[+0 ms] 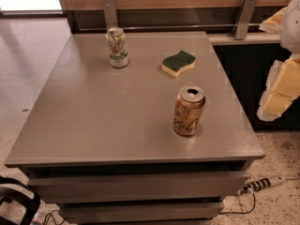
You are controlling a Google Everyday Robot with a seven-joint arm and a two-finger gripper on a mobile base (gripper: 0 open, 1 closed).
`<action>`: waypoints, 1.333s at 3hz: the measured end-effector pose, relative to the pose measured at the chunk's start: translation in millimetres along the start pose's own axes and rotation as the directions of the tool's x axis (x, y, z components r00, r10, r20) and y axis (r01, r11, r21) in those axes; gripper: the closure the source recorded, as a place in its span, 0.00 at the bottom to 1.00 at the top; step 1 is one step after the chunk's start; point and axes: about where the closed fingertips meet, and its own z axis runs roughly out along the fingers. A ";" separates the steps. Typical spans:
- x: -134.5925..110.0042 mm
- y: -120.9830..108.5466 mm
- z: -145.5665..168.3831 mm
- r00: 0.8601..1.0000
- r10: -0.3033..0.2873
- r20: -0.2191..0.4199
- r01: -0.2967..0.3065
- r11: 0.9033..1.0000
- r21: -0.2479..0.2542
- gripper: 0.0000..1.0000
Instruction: Knock 7up can over
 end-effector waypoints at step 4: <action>4.1 -58.5 15.8 0.983 0.019 0.181 -0.037 0.995 0.096 0.00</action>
Offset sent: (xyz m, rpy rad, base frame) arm 0.0182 -0.0076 0.0051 0.0329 -0.0249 0.0111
